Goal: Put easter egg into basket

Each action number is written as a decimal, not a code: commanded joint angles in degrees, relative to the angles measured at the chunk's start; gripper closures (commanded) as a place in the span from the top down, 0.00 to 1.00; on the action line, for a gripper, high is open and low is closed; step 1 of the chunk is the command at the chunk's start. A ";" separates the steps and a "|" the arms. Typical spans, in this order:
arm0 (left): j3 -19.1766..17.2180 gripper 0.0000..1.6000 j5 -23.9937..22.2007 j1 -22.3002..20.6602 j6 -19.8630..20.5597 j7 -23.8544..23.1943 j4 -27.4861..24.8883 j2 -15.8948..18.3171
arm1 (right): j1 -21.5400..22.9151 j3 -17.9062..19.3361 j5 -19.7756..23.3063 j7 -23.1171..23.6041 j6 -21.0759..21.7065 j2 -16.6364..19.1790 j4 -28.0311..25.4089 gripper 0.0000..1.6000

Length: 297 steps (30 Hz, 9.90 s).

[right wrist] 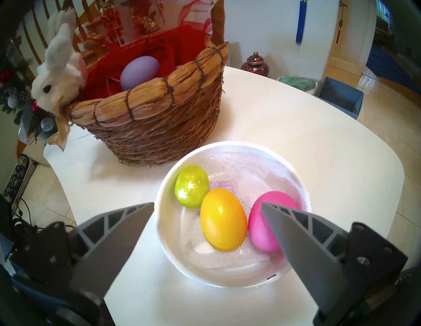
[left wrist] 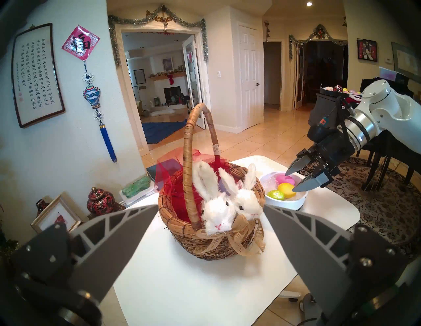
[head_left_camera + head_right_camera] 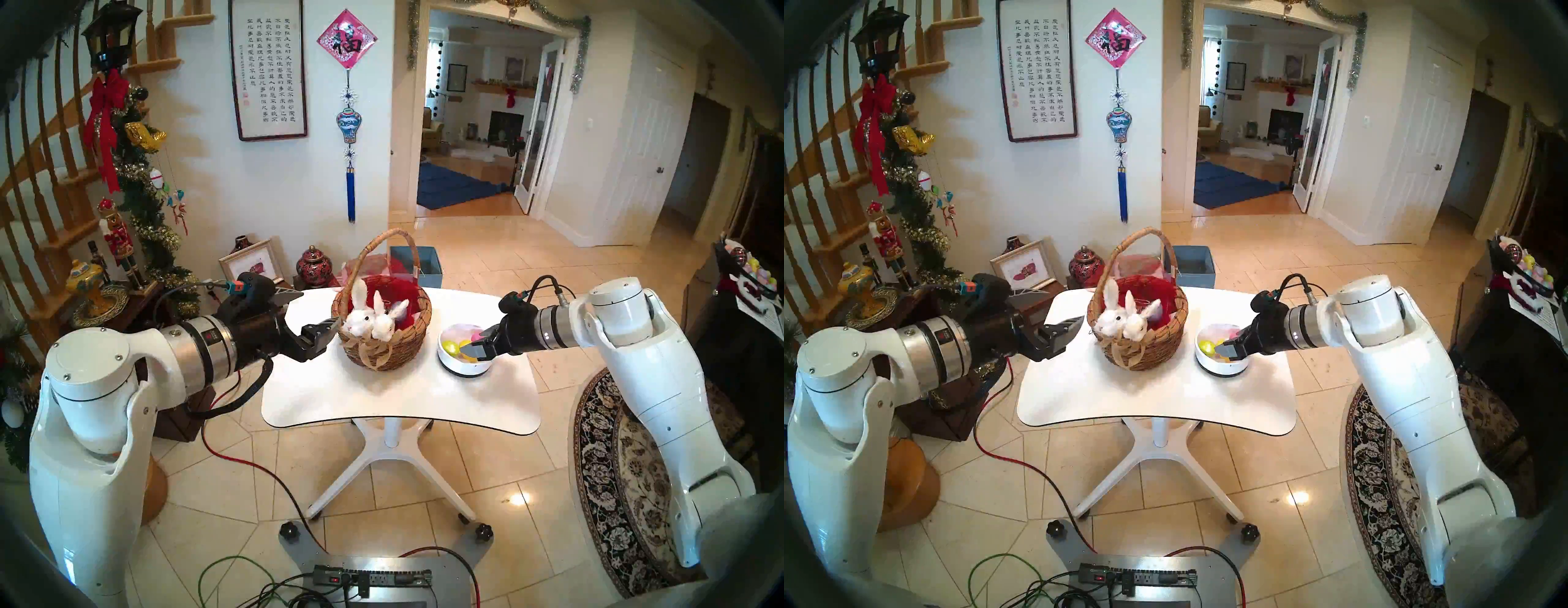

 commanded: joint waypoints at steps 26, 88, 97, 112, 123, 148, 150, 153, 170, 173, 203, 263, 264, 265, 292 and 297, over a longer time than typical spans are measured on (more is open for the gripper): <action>-0.07 1.00 0.37 -0.54 0.11 -0.31 -0.25 -0.18 | 1.47 -1.58 -0.84 -1.01 -1.65 -0.11 1.31 0.89; -0.17 1.00 1.29 -0.72 0.20 -1.18 -0.25 -0.85 | 3.59 -1.91 -2.86 -2.03 -3.81 1.24 -2.60 0.27; -0.20 1.00 1.43 -0.73 0.19 -1.32 -0.25 -0.95 | 7.03 -2.16 -2.79 -1.23 -3.79 1.30 -3.62 0.28; -0.22 1.00 1.64 -0.76 0.20 -1.51 -0.25 -1.10 | 14.53 -6.94 -4.72 0.85 -4.00 -1.07 -2.56 0.30; -0.24 1.00 1.81 -0.79 0.22 -1.67 -0.25 -1.23 | 20.08 -11.12 -7.17 2.39 -4.17 -3.23 -0.76 0.30; -0.28 1.00 2.19 -0.89 0.27 -2.04 -0.24 -1.49 | 29.12 -16.50 -8.47 4.65 -9.27 -11.59 9.54 0.31; -0.29 1.00 2.23 -0.90 0.28 -2.08 -0.24 -1.52 | 29.73 -17.08 -8.74 4.67 -10.13 -12.32 10.45 0.32; -0.29 1.00 2.27 -0.91 0.28 -2.12 -0.24 -1.55 | 30.23 -17.35 -8.57 4.76 -11.13 -13.38 11.52 0.33; -0.31 1.00 2.53 -0.99 0.36 -2.36 -0.25 -1.73 | 32.41 -18.22 -7.34 5.13 -15.59 -17.84 17.36 0.40; -0.31 1.00 2.58 -1.02 0.38 -2.40 -0.25 -1.76 | 32.41 -18.13 -7.28 4.96 -15.92 -18.05 17.86 0.40; -0.35 1.00 3.03 -1.12 0.45 -2.82 -0.25 -2.07 | 27.02 -15.66 -5.81 5.08 -12.05 -11.69 9.51 0.85; -0.45 1.00 3.97 -1.34 0.59 -3.70 -0.25 -2.73 | 2.00 0.52 -2.15 0.27 -2.45 2.55 -4.90 0.75; -0.45 1.00 3.99 -1.35 0.59 -3.72 -0.25 -2.74 | 1.81 0.54 -2.25 0.19 -2.38 2.63 -4.88 0.75; -0.45 1.00 4.00 -1.35 0.60 -3.73 -0.25 -2.75 | 1.63 0.57 -2.31 0.17 -2.45 2.70 -4.86 0.76; -0.49 1.00 4.43 -1.45 0.65 -4.14 -0.25 -3.05 | 0.52 0.91 -3.95 0.17 -2.87 3.22 -2.25 1.00; -0.51 1.00 4.51 -1.47 0.66 -4.22 -0.25 -3.11 | 0.81 0.80 -3.98 0.45 -2.75 2.96 -1.70 1.00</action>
